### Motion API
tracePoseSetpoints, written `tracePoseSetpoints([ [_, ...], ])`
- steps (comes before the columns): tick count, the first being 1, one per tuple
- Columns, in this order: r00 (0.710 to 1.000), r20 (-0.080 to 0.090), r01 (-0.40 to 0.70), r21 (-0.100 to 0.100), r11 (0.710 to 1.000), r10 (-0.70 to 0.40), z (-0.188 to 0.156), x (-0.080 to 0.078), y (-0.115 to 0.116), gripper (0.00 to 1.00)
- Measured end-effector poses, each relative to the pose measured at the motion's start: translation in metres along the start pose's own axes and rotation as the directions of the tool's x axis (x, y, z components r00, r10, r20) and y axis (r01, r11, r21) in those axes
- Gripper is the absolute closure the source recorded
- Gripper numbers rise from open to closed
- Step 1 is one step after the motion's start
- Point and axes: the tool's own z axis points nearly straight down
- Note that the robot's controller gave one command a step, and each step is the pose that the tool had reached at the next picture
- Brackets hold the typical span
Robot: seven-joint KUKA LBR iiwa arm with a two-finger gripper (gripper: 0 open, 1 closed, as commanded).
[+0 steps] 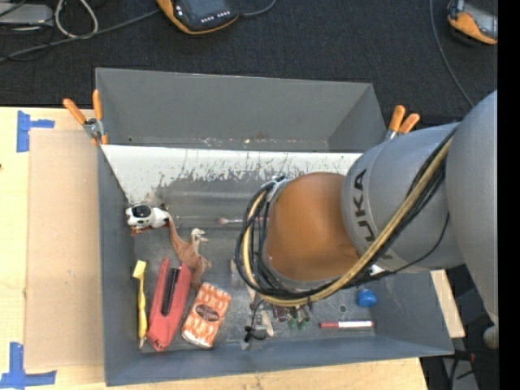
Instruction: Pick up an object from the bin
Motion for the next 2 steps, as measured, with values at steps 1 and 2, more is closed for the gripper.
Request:
tracePoseSetpoints([
  [1,1.0,0.005,-0.002,-0.001,1.0,0.002,-0.003,-0.001,0.0,0.0],
  [2,0.965,0.004,0.262,-0.001,0.965,-0.262,-0.025,-0.031,-0.032,0.0],
])
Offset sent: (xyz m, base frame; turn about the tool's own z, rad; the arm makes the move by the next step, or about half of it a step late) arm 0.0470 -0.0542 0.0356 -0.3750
